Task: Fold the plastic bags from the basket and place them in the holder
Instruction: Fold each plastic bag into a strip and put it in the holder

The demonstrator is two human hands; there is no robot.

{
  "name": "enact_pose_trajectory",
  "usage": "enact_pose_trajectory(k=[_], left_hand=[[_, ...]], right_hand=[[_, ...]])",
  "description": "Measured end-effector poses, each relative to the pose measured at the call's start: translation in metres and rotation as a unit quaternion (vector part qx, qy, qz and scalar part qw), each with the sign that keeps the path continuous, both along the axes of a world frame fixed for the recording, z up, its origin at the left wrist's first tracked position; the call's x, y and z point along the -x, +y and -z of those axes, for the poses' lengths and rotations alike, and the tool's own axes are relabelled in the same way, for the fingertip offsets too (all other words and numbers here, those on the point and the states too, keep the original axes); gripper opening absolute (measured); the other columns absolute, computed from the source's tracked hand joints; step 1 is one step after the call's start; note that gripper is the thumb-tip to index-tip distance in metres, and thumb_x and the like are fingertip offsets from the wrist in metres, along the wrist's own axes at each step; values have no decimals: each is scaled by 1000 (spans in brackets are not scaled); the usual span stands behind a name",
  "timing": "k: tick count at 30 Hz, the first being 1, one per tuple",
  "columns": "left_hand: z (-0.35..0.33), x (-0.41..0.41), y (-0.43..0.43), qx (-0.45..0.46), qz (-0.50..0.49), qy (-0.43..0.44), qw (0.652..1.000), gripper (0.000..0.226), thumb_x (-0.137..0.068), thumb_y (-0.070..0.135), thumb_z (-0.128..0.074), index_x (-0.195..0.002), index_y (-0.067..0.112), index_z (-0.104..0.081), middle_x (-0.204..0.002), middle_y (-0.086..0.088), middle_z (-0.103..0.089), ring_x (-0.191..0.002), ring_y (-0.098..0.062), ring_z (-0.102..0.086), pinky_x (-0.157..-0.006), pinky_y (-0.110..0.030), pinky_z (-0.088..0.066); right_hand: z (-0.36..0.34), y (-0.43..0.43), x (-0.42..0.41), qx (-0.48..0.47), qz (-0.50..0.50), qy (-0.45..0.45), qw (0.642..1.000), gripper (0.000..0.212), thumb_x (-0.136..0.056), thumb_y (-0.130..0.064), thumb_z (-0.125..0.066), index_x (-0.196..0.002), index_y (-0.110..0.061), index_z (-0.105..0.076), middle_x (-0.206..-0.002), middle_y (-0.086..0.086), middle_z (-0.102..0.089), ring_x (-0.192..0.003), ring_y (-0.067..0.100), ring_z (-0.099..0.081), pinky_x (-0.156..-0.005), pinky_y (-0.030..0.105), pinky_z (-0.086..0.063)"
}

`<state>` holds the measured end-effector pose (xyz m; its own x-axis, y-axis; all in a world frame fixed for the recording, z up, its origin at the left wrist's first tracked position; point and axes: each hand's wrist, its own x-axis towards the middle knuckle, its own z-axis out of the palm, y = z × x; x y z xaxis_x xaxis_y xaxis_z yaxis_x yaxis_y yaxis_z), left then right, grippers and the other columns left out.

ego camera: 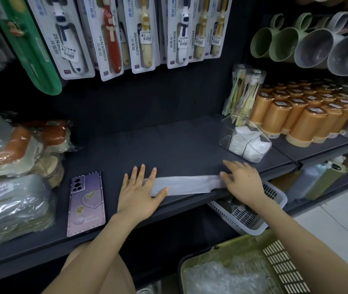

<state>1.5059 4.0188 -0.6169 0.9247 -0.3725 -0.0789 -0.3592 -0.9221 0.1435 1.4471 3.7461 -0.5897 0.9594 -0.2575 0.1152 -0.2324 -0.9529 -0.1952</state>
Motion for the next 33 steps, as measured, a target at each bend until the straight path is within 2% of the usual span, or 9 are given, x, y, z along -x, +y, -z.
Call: enact_pose_trajectory(k=[6, 9, 12, 15, 20, 24, 28, 30, 33], left_hand=[[-16, -26, 3, 3, 58, -10, 998, 132, -45, 97, 7, -155, 26, -5, -162, -3, 5, -149, -21, 11, -117, -42, 16], [-28, -33, -4, 51, 71, -71, 994, 102, -60, 81, -30, -144, 24, -43, -158, -9, -25, -147, -29, -16, -119, -42, 5], [-27, -17, -21, 168, 95, -177, 965, 46, -66, 40, -60, -103, 16, -74, -120, -12, -63, -113, -38, -57, -105, -43, -33], [-19, 20, -43, 247, 151, -130, 948, 35, -77, 33, -58, -102, 14, -73, -115, -5, -66, -108, -29, -60, -95, -27, -37], [5, 59, -57, 216, 228, -82, 946, 71, -81, 63, -45, -135, 18, -55, -136, 2, -56, -130, -16, -48, -109, -27, -29], [7, 60, -64, 274, 201, -126, 932, 49, -86, 49, -50, -123, 20, -65, -115, 7, -69, -106, -13, -63, -94, -30, -50], [-7, 59, -69, 387, 56, -40, 920, 25, -99, 27, -47, -112, 25, -68, -80, 9, -70, -73, -6, -63, -66, -21, -50], [-17, 52, -69, 456, -27, 43, 889, 22, -100, 26, -48, -90, 19, -67, -66, 10, -59, -62, -4, -53, -58, -15, -40], [-25, 32, -65, 558, -134, 185, 798, 27, -100, 29, -48, -79, 15, -58, -78, 6, -59, -76, -9, -55, -68, -19, -42]], right_hand=[[-7, -3, 14, -77, 67, 44, 994, 36, -85, -42, -64, -111, -17, -60, -113, 6, -53, -109, 28, -50, -86, 35, -44], [-5, 5, 28, -167, 80, 20, 983, 22, -85, -35, -65, -78, -16, -57, -85, 1, -58, -84, 22, -55, -61, 26, -37], [-3, 14, 43, -219, 95, -16, 971, 31, -84, -25, -67, -59, -14, -52, -60, -5, -54, -72, 15, -51, -56, 26, -33], [-9, 24, 56, -351, 119, -17, 929, 33, -84, -10, -68, -57, -11, -49, -56, 1, -52, -58, 17, -51, -56, 27, -41], [-29, 36, 68, -651, 164, 3, 742, 28, -85, 13, -57, -70, -6, -46, -49, 12, -49, -38, 18, -50, -37, 23, -41], [-49, 40, 65, -722, 138, 21, 678, 15, -88, 9, -56, -80, -4, -53, -56, 7, -56, -43, 13, -54, -40, 20, -44], [-69, 46, 48, -796, 109, -12, 595, 6, -94, -5, -54, -100, -2, -56, -70, 12, -67, -50, 13, -64, -46, 19, -52], [-75, 44, 37, -805, 102, -38, 584, 19, -96, -22, -54, -104, -5, -58, -77, 11, -71, -55, 15, -66, -46, 21, -52], [-70, 50, 21, -733, 107, -29, 671, 29, -96, -36, -52, -108, -10, -59, -102, 9, -70, -57, 17, -64, -42, 22, -45]])
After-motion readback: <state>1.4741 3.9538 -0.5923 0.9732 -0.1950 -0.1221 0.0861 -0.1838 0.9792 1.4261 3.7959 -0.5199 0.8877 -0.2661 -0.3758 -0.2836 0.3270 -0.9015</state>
